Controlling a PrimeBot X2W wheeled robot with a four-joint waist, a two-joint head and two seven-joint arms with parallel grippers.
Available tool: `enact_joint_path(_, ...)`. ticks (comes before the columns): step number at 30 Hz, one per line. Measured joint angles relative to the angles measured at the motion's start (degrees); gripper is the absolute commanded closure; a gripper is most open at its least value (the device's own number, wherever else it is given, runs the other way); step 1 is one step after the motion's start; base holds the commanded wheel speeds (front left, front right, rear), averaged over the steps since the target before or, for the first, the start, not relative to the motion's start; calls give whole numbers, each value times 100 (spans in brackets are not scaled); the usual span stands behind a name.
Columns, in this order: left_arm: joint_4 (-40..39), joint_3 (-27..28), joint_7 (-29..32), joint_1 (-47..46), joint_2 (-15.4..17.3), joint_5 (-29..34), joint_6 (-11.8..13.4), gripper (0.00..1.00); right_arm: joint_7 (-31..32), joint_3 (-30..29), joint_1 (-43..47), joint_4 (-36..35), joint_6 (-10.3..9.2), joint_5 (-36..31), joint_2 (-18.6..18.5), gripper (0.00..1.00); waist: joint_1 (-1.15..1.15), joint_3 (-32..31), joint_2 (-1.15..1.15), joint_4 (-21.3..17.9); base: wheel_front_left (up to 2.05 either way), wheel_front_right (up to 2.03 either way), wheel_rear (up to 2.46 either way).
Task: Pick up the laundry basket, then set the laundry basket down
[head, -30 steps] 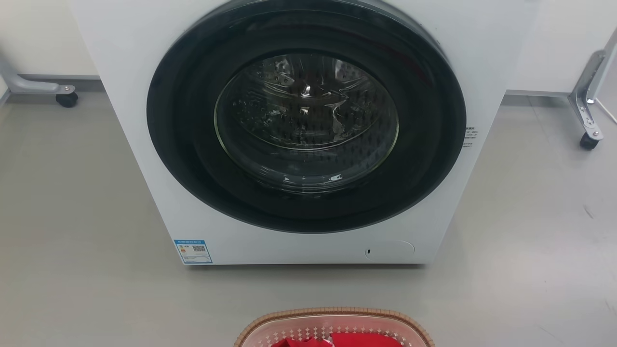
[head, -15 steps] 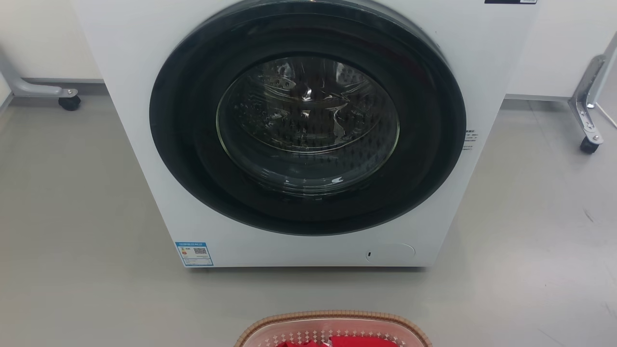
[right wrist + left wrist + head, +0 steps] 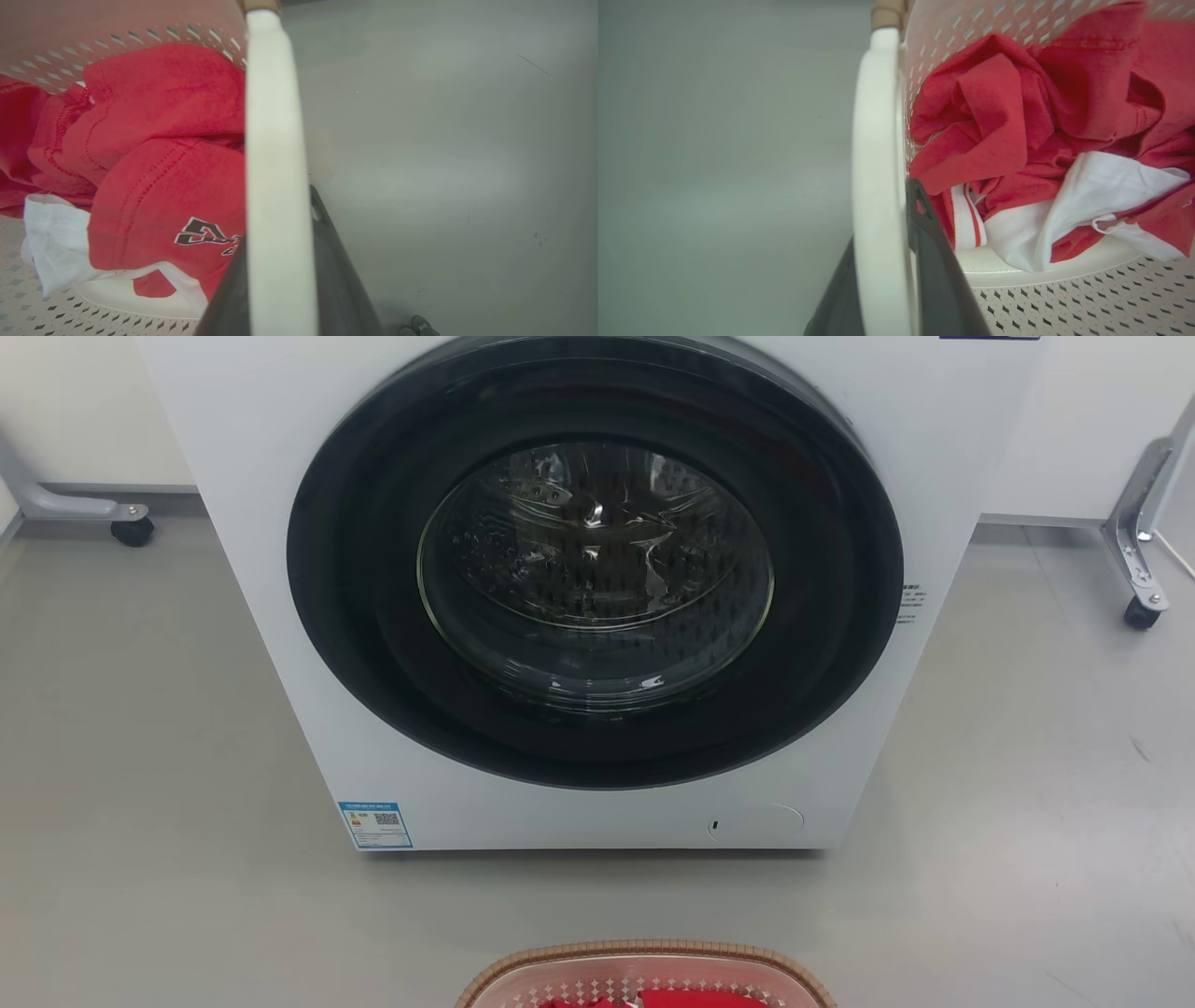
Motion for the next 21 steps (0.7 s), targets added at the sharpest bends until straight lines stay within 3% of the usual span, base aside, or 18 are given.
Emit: enact_joint_path(21, 9, -22, -63, -87, 7, -36, 2, 100, -103, 163, -315, 62, 0, 221, 0, 100, 0, 319, 0, -22, 0, 0, 0)
